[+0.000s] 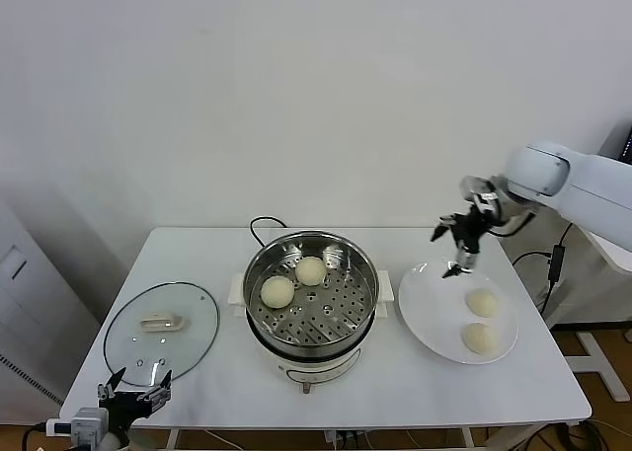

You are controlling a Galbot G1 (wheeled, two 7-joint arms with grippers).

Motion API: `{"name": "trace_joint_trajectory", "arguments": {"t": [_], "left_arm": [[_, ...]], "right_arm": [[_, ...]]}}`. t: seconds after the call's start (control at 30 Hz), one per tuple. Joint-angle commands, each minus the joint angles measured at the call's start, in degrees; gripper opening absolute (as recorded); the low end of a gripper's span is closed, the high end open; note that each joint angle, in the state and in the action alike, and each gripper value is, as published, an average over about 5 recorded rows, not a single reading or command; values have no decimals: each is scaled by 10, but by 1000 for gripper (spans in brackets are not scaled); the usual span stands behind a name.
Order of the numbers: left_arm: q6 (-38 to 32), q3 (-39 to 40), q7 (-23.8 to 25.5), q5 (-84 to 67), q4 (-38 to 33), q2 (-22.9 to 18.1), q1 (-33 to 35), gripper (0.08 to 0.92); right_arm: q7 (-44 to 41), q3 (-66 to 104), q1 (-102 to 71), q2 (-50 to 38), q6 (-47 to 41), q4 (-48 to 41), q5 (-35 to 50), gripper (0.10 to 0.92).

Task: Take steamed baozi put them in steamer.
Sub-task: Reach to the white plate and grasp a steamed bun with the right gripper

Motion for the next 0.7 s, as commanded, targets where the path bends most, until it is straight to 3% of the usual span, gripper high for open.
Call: {"name": "trace_joint_trajectory", "arguments": {"t": [0.03, 0.7], "left_arm": [[1, -1, -1, 0, -1, 1, 2, 823], [2, -2, -1, 2, 2, 1, 5, 823]], "right_arm": [[-55, 73, -111, -43, 78, -52, -132, 823], [-48, 224, -302, 0, 134, -126, -240, 823]]}}
